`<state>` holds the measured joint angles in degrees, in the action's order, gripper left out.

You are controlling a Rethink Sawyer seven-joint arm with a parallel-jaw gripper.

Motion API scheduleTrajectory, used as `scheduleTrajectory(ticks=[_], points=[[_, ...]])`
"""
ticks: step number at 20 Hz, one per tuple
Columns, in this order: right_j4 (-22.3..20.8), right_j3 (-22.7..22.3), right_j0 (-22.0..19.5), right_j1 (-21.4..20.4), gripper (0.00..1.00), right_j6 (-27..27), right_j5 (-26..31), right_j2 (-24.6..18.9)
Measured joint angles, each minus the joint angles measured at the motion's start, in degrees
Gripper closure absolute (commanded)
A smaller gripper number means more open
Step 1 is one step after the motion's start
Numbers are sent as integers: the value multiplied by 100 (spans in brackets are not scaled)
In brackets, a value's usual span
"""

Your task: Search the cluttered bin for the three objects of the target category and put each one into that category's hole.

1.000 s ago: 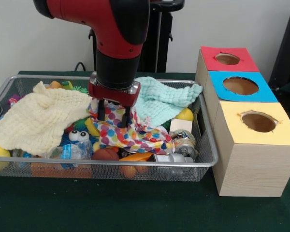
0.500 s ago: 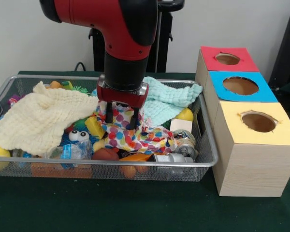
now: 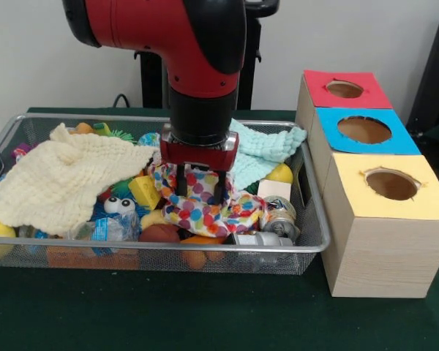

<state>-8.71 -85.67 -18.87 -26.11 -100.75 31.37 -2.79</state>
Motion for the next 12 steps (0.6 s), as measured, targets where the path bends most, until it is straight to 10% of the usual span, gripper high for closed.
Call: scheduleTrajectory(ticks=[12], points=[[-1,-4,-146,382,0,0,-874,-289]])
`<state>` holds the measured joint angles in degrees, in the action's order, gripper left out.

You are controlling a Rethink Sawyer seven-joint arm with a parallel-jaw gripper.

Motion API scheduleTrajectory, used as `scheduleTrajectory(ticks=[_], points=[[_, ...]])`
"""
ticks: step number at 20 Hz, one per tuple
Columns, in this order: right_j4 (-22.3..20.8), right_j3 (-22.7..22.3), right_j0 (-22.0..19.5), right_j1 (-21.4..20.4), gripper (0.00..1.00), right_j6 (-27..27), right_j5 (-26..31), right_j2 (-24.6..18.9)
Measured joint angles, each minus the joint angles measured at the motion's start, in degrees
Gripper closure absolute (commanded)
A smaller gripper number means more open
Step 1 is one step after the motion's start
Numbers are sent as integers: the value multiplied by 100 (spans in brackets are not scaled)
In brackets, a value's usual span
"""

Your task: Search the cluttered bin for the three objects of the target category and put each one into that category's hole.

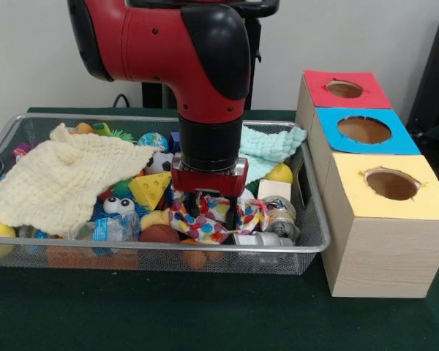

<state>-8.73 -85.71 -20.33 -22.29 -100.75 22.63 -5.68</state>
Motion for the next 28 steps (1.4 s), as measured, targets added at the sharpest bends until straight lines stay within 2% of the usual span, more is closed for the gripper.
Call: scheduleTrajectory(ticks=[4,5,16,20,24,28], points=[[-43,3,23,-9,0,0,-4,4],[-64,4,32,-13,100,0,-5,6],[-76,16,365,-37,100,0,-11,89],[-58,-40,617,-201,100,0,54,227],[89,-173,955,-573,100,0,482,416],[309,-234,1313,-1037,100,-1,1271,581]])
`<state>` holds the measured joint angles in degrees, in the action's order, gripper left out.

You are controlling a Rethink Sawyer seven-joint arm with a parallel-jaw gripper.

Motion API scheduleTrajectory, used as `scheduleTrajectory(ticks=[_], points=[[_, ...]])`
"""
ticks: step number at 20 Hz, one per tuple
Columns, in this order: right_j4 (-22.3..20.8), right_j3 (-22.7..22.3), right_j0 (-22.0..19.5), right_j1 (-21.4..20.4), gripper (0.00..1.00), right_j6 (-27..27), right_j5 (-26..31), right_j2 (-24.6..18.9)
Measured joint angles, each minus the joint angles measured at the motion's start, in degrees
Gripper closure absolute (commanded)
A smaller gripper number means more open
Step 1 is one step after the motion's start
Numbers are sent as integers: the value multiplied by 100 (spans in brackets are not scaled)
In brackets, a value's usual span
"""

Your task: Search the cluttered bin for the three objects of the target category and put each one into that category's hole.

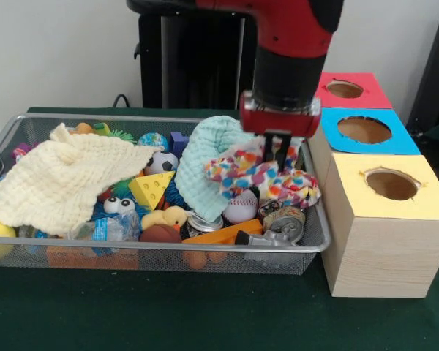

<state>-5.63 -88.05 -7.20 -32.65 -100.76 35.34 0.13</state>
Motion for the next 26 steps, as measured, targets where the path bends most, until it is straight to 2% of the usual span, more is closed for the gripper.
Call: scheduleTrajectory(ticks=[1,4,6,19,26], points=[[80,-2,104,-147,100,1,258,51],[206,-3,224,-356,100,0,540,98],[324,-3,248,-442,100,0,559,102],[557,-21,231,-245,100,0,414,127],[804,-235,300,-516,100,0,647,186]])
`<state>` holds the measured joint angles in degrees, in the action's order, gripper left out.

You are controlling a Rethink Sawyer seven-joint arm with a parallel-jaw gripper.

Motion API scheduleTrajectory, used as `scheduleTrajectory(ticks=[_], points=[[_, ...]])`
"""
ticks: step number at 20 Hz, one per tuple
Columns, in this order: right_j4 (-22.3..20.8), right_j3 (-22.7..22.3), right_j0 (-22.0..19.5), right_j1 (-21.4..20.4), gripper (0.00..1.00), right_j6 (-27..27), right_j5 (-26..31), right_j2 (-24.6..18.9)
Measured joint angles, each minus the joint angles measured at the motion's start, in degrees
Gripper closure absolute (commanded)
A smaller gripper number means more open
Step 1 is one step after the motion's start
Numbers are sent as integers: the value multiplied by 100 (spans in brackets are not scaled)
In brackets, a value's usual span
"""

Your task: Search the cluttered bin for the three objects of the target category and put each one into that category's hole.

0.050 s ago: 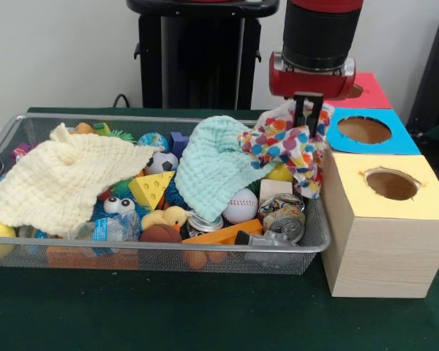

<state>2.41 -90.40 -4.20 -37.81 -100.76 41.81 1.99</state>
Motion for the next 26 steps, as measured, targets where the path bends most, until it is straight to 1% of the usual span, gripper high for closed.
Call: scheduleTrajectory(ticks=[5,10,14,18,23,26], points=[[148,-12,184,-318,100,0,442,162],[237,-12,337,-424,100,0,505,288],[337,-12,461,-429,100,-5,506,343],[499,24,557,-332,100,-51,505,380],[813,73,684,-8,100,-257,441,381],[962,76,743,180,100,-379,297,379]])
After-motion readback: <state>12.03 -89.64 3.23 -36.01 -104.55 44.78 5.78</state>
